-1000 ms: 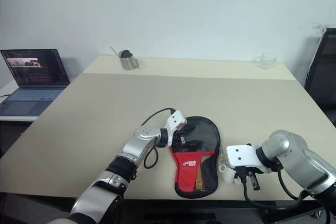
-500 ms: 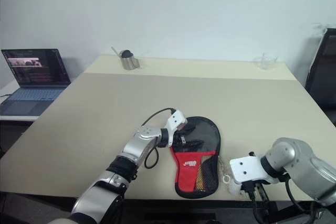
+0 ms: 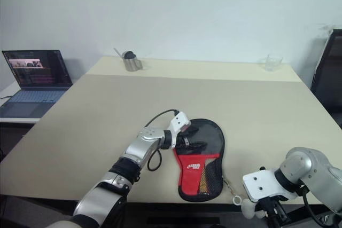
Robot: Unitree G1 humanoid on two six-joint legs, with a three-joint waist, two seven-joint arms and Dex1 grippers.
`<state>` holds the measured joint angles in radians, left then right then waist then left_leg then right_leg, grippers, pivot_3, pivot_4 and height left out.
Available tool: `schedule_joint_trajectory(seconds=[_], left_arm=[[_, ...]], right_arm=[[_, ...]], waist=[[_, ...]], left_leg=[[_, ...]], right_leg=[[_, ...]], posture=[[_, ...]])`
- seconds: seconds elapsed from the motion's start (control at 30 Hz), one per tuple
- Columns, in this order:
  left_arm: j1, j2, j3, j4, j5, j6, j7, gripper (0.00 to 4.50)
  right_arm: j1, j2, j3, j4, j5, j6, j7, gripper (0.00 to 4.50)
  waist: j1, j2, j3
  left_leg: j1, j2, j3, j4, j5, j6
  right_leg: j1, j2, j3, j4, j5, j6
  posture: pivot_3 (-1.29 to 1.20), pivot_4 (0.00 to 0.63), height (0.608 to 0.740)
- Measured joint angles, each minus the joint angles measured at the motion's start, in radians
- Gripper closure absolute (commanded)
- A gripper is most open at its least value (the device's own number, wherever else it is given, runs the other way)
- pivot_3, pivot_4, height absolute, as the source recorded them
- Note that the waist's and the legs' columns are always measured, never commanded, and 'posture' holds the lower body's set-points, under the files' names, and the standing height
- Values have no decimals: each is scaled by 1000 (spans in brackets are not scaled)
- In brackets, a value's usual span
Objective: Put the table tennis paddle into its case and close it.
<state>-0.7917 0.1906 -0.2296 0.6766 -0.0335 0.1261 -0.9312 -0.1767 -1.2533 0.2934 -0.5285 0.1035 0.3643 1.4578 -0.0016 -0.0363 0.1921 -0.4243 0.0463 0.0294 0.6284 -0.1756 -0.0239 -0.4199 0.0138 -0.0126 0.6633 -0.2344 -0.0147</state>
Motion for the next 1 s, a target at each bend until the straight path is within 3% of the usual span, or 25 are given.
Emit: schedule_joint_trajectory(seconds=[0.47, 0.77, 0.8, 1.0], left_arm=[[3, 6, -3, -12, 2, 14, -20, 81], [3, 11, -6, -15, 4, 16, -21, 81], [3, 10, -6, -15, 4, 16, -20, 81], [3, 10, -6, -13, 4, 14, -20, 81]], right_arm=[[119, -6, -8, -23, -1, -73, 1, 4492], [111, 9, -14, -40, -7, -51, -22, 4492], [104, 15, -14, -37, -10, -47, -24, 3869], [97, 16, -12, -36, -15, -47, -23, 1952]], waist=[[0, 0, -1], [0, 0, -1], [-1, 0, -1], [-1, 0, -1]], left_leg=[[0, 0, 0, 0, 0, 0], [0, 0, 0, 0, 0, 0], [0, 0, 0, 0, 0, 0], [1, 0, 0, 0, 0, 0]], right_leg=[[0, 0, 0, -1, 0, 0], [0, 0, 0, 0, 0, 0], [0, 0, 0, 0, 0, 0], [0, 0, 0, 0, 0, 0]], posture=[[0, 150, 740], [0, 150, 740], [0, 150, 740], [0, 150, 740]])
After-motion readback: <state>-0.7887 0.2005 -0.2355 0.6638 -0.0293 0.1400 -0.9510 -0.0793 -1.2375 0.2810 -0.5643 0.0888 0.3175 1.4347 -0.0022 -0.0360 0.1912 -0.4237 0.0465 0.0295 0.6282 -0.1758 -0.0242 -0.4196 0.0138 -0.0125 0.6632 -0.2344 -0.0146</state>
